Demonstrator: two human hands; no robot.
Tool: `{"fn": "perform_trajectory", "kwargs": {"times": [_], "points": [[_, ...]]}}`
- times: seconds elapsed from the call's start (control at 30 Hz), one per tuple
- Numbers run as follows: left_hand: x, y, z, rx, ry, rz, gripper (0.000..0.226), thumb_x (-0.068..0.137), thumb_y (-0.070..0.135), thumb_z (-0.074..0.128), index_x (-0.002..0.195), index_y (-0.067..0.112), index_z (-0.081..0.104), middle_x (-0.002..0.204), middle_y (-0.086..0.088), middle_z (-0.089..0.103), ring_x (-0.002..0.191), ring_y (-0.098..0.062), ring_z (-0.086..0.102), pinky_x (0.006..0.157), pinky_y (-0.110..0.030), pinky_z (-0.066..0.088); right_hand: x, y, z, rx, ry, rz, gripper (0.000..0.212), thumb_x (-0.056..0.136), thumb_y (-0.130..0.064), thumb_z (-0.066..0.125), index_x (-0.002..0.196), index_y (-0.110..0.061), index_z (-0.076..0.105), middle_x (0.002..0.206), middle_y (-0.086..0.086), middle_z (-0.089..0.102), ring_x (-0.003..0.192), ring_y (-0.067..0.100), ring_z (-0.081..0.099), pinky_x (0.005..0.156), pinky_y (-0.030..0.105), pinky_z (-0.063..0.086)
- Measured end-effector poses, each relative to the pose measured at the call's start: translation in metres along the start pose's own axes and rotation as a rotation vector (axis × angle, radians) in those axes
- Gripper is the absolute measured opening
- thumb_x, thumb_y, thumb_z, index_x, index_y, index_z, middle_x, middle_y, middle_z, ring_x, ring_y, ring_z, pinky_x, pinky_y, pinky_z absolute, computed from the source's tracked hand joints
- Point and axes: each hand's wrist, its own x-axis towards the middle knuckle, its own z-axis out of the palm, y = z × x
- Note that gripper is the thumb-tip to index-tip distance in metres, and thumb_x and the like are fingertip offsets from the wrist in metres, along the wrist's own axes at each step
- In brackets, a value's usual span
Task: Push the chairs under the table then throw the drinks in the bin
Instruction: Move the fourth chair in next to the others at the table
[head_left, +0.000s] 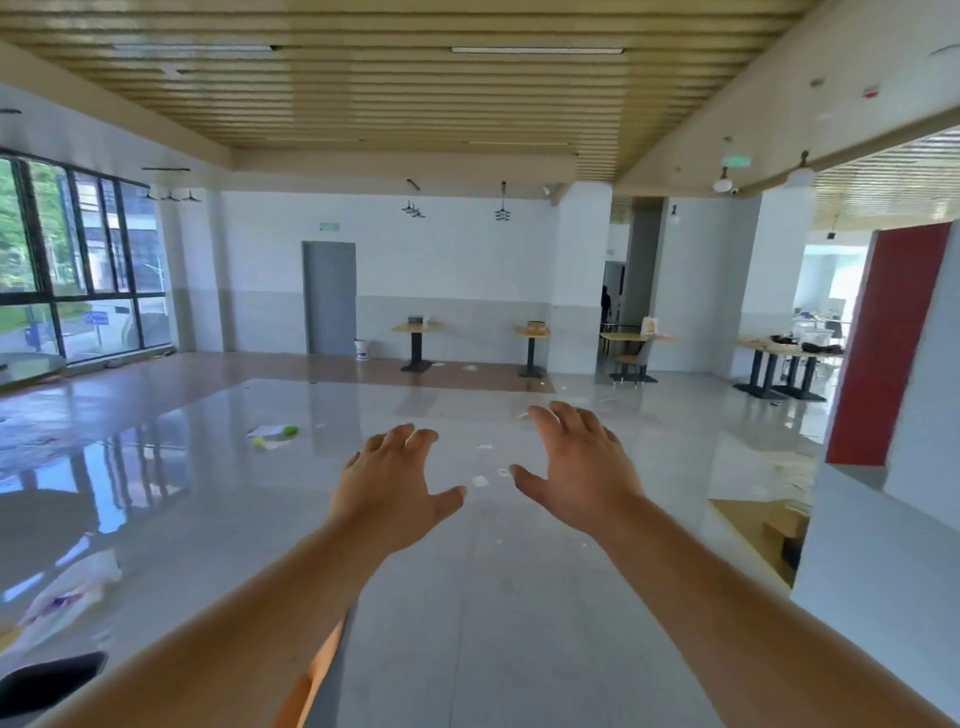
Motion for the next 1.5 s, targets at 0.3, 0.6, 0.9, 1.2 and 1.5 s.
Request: {"fn": "perform_trajectory", "kwargs": {"times": [0.3, 0.6, 0.9, 1.2, 1.5], "points": [[0.136, 0.038, 0.095, -0.051, -0.031, 0.087, 0.088, 0.08, 0.081, 0.05, 0.152, 0.033, 0.037, 0.161, 0.004, 0.038, 0.145, -0.024, 0.038, 0.111, -0.046, 0.041, 0.071, 0.096, 0.074, -0.066, -0.015, 0.086, 0.08, 0.093, -0.07, 0.045, 0.156, -0.026, 0.026, 0.162, 0.005, 0.033, 0.146, 0.03, 0.032, 0.116, 0.05, 0.036], [0.334, 0.042, 0.195, -0.166, -0.072, 0.197, 0.086, 0.082, 0.081, 0.05, 0.153, 0.034, 0.035, 0.161, 0.006, 0.036, 0.142, -0.023, 0.039, 0.108, -0.047, 0.043, 0.204, 0.191, 0.127, -0.192, -0.041, 0.225, 0.079, 0.094, -0.07, 0.046, 0.157, -0.027, 0.026, 0.163, 0.004, 0.032, 0.148, 0.029, 0.03, 0.118, 0.049, 0.033], [0.481, 0.045, 0.273, -0.178, -0.083, 0.249, 0.087, 0.083, 0.08, 0.052, 0.154, 0.032, 0.032, 0.163, 0.004, 0.033, 0.145, -0.024, 0.036, 0.108, -0.049, 0.044, 0.327, 0.255, 0.202, -0.216, -0.042, 0.275, 0.079, 0.093, -0.069, 0.049, 0.156, -0.026, 0.028, 0.161, 0.005, 0.035, 0.145, 0.029, 0.034, 0.115, 0.049, 0.037], [0.578, -0.057, 0.348, -0.024, -0.055, -0.019, 0.086, 0.083, 0.078, 0.053, 0.153, 0.032, 0.035, 0.162, 0.004, 0.034, 0.144, -0.025, 0.037, 0.108, -0.048, 0.043, 0.497, 0.258, 0.353, -0.02, -0.071, 0.033, 0.079, 0.092, -0.07, 0.049, 0.155, -0.025, 0.031, 0.16, 0.004, 0.037, 0.143, 0.03, 0.038, 0.114, 0.049, 0.039], [0.554, -0.211, 0.331, 0.215, 0.003, -0.636, 0.085, 0.079, 0.076, 0.063, 0.149, 0.033, 0.042, 0.156, 0.005, 0.042, 0.139, -0.026, 0.041, 0.105, -0.043, 0.044, 0.663, 0.109, 0.491, 0.296, -0.181, -0.495, 0.08, 0.092, -0.068, 0.051, 0.155, -0.024, 0.029, 0.159, 0.005, 0.036, 0.141, 0.031, 0.037, 0.11, 0.047, 0.04]]}}
